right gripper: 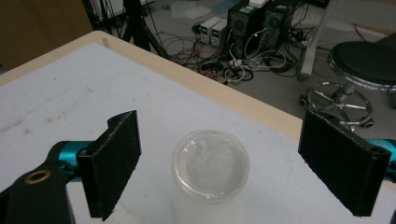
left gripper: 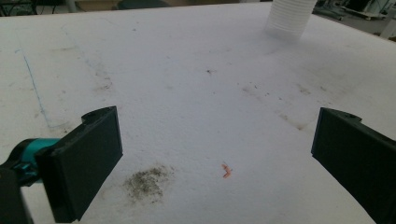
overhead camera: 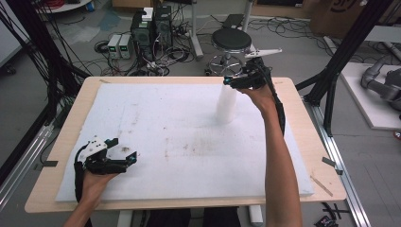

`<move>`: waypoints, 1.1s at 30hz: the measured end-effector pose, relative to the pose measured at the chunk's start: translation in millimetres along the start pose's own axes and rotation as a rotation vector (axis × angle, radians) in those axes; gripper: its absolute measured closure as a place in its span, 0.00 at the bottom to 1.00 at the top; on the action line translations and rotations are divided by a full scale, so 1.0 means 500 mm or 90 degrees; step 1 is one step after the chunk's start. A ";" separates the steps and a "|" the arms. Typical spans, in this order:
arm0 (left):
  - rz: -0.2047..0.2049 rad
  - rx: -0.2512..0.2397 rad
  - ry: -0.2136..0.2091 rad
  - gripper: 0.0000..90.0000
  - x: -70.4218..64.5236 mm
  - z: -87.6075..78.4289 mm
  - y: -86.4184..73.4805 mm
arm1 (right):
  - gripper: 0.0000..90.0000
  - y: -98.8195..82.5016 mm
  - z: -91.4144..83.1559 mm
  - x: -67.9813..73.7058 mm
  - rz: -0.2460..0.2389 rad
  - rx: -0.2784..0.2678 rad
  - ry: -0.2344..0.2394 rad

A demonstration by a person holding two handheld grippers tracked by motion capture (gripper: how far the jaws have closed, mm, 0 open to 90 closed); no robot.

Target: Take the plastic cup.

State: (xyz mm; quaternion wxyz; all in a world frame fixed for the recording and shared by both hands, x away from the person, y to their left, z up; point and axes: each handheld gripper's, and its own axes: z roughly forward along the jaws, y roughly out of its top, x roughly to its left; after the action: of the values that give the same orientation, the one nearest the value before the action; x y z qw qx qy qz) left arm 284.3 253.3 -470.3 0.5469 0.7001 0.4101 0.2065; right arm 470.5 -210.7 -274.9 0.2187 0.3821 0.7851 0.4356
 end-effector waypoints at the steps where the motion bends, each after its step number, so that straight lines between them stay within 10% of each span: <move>1: 0.000 0.000 0.000 0.02 0.000 0.000 0.000 | 0.15 -0.001 0.008 0.000 -0.003 0.005 0.000; 13: 0.001 0.001 -0.003 0.02 0.001 0.000 0.000 | 0.15 -0.014 0.078 0.006 -0.002 0.080 0.001; 33: 0.002 0.003 -0.005 0.02 0.000 0.000 0.000 | 0.27 -0.035 0.097 0.000 0.015 0.129 -0.016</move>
State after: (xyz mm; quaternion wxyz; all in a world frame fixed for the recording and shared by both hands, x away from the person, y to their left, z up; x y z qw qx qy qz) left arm 284.5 253.1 -470.2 0.5466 0.7027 0.4073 0.2039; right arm 496.0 -191.3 -315.2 0.1834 0.4173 0.8178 0.3514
